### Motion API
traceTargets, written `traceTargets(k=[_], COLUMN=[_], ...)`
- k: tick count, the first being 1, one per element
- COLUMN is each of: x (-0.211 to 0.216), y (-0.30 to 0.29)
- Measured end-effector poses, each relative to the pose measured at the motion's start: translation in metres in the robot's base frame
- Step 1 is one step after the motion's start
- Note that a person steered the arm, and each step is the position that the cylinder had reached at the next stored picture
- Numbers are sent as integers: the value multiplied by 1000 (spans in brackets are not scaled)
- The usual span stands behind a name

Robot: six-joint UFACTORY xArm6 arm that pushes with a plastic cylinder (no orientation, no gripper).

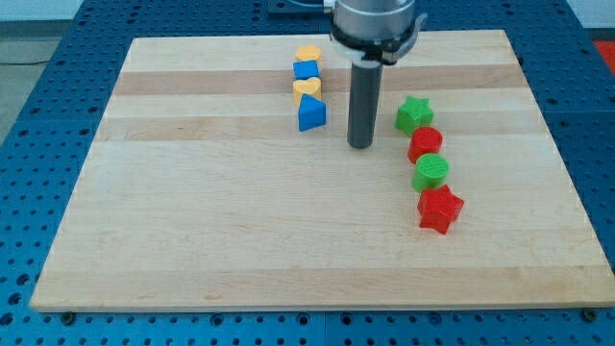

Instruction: Tap the red star

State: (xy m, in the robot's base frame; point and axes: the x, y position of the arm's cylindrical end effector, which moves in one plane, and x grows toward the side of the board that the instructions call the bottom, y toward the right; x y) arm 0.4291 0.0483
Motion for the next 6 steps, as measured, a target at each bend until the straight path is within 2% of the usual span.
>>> traceTargets(k=[2, 6], x=[62, 70], y=[0, 63])
